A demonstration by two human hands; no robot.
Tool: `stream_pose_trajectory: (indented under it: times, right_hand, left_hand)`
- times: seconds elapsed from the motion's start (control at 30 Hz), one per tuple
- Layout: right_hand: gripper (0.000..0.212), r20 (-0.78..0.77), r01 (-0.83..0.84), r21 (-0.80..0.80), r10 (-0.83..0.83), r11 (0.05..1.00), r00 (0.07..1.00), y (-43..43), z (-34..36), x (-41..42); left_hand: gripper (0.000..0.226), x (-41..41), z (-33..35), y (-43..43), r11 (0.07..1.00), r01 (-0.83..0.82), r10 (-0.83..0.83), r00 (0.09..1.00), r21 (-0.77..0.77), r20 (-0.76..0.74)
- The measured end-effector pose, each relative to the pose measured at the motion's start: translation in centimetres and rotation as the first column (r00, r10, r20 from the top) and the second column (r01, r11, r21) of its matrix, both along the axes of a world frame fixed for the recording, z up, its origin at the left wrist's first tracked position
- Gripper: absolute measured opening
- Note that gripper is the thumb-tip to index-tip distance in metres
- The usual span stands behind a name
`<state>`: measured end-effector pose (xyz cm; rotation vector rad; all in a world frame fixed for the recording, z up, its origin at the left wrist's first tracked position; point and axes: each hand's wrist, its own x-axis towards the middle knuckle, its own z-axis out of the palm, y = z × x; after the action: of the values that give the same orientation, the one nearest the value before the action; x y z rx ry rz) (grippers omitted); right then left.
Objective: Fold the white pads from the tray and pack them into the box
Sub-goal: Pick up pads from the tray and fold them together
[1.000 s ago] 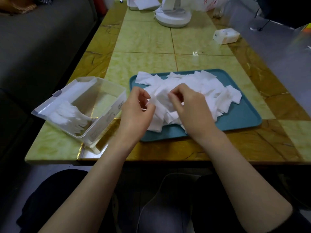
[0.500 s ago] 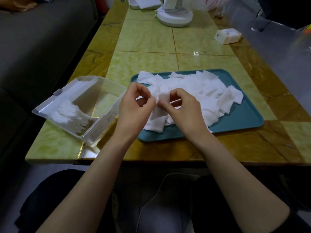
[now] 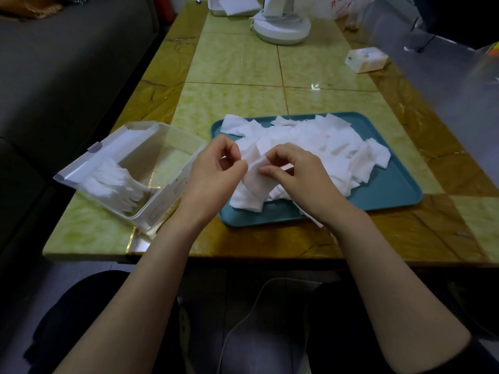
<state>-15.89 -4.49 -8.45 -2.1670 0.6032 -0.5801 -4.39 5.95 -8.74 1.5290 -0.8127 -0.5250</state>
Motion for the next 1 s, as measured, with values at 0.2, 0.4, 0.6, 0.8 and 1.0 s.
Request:
stream_pose_trajectory:
  times: [0.2, 0.4, 0.6, 0.8, 1.0]
  right_hand:
    - [0.006, 0.006, 0.035, 0.264, -0.038, 0.964, 0.999, 0.06, 0.41, 0.2]
    - [0.008, 0.029, -0.008, 0.399, -0.004, 0.917, 1.0, 0.18, 0.6, 0.07]
    - [0.005, 0.044, 0.004, 0.356, -0.021, 0.935, 0.999, 0.13, 0.49, 0.07]
    - [0.002, 0.115, 0.119, 0.357, -0.17, 0.927, 0.979, 0.02, 0.24, 0.36]
    - [0.016, 0.182, 0.17, 0.42, -0.266, 0.891, 0.946, 0.52, 0.16, 0.71]
  left_hand:
    - [0.01, -0.44, -0.01, 0.09, 0.998, 0.067, -0.066, 0.997, -0.006, 0.026]
    - [0.01, -0.34, -0.02, 0.05, 0.996, 0.09, -0.09, 0.996, -0.002, 0.013]
    - [0.012, -0.46, 0.08, 0.02, 0.993, 0.116, -0.115, 0.993, -0.016, 0.022]
    - [0.02, -0.59, 0.48, 0.04, 0.996, 0.053, -0.06, 0.993, -0.069, -0.102]
    - [0.048, -0.35, -0.02, -0.13, 0.991, 0.022, -0.025, 0.999, 0.133, 0.024]
